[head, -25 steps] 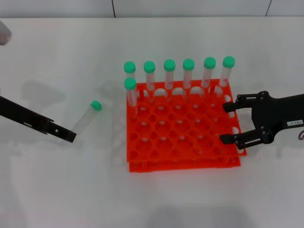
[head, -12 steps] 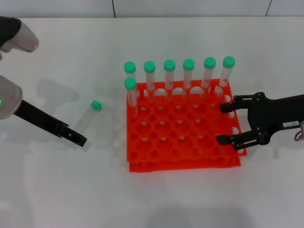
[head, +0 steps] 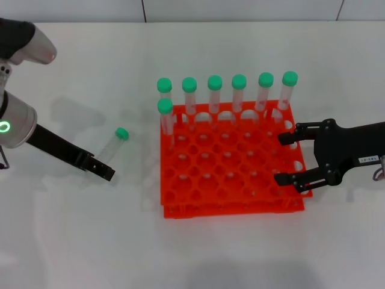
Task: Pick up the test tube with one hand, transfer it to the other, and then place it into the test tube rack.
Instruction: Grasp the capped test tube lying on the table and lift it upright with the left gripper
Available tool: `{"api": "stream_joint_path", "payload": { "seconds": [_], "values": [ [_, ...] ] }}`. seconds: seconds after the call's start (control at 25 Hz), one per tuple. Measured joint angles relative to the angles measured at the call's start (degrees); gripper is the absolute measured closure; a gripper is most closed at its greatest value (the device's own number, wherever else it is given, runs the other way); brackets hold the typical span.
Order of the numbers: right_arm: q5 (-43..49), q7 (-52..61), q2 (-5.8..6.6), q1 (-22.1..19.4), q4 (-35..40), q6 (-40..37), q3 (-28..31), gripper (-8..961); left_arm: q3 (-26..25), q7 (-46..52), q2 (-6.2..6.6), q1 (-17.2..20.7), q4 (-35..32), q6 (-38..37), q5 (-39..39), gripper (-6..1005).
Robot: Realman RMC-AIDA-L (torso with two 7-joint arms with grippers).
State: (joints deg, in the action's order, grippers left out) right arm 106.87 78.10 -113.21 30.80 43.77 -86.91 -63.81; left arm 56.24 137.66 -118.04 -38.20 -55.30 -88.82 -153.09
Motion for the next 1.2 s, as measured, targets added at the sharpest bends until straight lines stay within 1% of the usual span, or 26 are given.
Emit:
{"api": "stream_joint_path", "payload": {
  "seconds": [0.04, 0.6, 1.2],
  "values": [
    [0.0, 0.0, 0.0, 0.0, 0.0, 0.0, 0.0, 100, 0.0, 0.0, 0.01, 0.0, 0.0, 0.2, 0.2, 166],
    [0.0, -0.2, -0.09, 0.1, 0.0, 0.0, 0.0, 99, 0.0, 0.7, -0.09, -0.4, 1.5, 0.6, -1.0, 562],
    [0.0, -0.5, -0.44, 0.1, 0.0, 0.0, 0.1, 99, 0.8, 1.4, -0.15, -1.1, 3.3, 2.0, -2.2, 576]
  ]
}}
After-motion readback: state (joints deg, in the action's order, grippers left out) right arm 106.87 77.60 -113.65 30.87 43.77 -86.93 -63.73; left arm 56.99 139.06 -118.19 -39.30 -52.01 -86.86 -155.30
